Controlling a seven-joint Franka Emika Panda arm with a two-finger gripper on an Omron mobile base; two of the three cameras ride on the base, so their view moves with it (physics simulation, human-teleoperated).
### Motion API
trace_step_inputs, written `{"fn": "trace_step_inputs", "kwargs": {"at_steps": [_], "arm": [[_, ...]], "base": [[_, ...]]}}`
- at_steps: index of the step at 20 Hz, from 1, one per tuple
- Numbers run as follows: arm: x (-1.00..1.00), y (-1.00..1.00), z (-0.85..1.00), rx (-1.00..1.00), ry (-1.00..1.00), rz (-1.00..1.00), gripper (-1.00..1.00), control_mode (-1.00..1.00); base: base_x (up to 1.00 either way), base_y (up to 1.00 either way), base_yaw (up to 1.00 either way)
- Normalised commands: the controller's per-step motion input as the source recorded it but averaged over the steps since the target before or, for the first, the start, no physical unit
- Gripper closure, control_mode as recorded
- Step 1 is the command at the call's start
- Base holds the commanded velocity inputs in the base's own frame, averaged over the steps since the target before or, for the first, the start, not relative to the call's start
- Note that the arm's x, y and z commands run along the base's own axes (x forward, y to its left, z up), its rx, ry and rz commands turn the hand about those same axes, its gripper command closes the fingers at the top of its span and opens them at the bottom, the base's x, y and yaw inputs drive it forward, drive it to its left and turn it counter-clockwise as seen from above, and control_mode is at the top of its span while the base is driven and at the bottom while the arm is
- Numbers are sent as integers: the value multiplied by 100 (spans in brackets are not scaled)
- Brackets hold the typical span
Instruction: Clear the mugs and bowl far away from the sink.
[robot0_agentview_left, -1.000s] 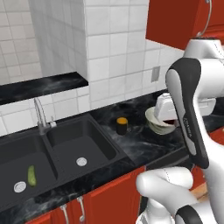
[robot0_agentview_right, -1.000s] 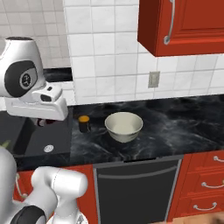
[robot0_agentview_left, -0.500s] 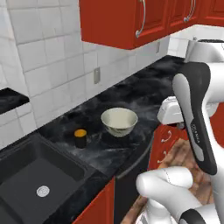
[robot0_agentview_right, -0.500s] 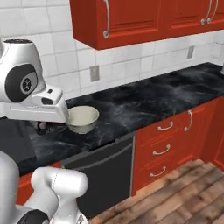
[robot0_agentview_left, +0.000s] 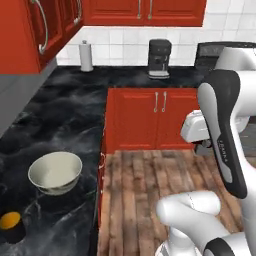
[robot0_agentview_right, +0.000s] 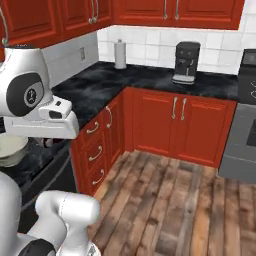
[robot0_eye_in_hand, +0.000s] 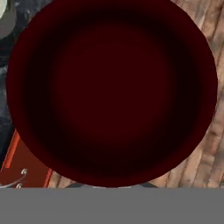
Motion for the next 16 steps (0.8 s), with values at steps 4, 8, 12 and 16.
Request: {"fn": "trace_step_inputs", "kwargs": {"at_steps": [4,8,12,16], "arm": [[0,0,0,0,0,0,100,100],[0,0,0,0,0,0,100,100],[0,0,0,0,0,0,100,100],[0,0,0,0,0,0,100,100]], "base": [[0,0,-100],[0,0,-100],[0,-1,-98],[0,-7,-94]]}}
